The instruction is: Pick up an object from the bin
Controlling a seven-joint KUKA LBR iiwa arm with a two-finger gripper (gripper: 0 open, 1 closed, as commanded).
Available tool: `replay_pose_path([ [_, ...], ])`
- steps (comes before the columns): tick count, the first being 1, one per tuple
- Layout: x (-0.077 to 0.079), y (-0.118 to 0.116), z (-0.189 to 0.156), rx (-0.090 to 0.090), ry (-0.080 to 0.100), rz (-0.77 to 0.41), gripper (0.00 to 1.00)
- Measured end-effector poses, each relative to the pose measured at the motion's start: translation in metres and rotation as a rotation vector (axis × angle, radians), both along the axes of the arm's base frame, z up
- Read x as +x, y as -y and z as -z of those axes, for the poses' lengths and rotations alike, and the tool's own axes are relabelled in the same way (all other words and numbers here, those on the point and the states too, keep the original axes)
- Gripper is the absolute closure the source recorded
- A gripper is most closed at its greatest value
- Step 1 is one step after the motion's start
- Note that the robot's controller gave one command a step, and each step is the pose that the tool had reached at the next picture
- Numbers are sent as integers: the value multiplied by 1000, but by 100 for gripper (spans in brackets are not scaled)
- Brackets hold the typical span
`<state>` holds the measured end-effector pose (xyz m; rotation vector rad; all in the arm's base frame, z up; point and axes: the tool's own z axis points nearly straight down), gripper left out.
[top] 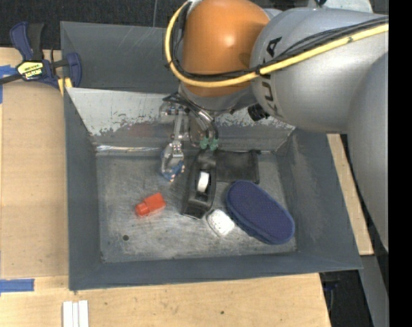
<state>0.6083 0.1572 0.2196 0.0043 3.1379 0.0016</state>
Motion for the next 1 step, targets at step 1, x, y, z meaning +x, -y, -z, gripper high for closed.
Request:
replay_pose_path([
  [1, -11, 30, 143, 0, 7, -234, 0],
])
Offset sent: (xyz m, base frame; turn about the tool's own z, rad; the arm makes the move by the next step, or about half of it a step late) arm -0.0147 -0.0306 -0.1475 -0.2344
